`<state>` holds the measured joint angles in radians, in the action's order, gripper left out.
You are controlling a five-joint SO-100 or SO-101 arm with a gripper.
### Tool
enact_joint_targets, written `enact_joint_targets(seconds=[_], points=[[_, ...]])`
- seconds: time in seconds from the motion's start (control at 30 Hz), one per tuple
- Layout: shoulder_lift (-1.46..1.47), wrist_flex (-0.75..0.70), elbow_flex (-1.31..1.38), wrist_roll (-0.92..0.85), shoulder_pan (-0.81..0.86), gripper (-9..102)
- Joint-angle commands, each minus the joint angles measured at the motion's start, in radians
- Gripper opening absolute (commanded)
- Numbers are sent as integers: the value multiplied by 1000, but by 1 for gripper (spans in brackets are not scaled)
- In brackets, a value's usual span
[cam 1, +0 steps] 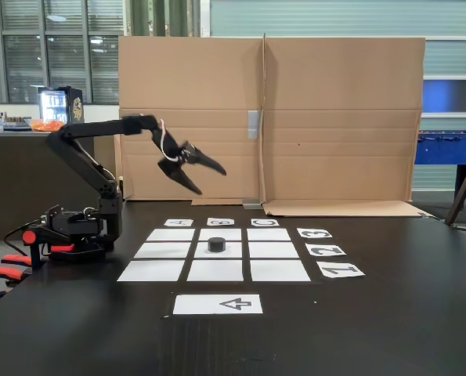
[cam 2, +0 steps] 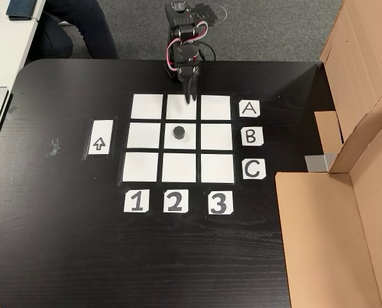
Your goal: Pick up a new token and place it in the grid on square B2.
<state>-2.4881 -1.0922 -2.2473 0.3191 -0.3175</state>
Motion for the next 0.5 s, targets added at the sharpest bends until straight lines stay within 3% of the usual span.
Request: enact_joint_targets(seconds=[0.0, 0.23, 0.47], points=[[-175, -38, -2, 2, -75, 36], [-417, -155, 11, 20, -273, 33], [-578, -278, 0, 31, -443, 22]])
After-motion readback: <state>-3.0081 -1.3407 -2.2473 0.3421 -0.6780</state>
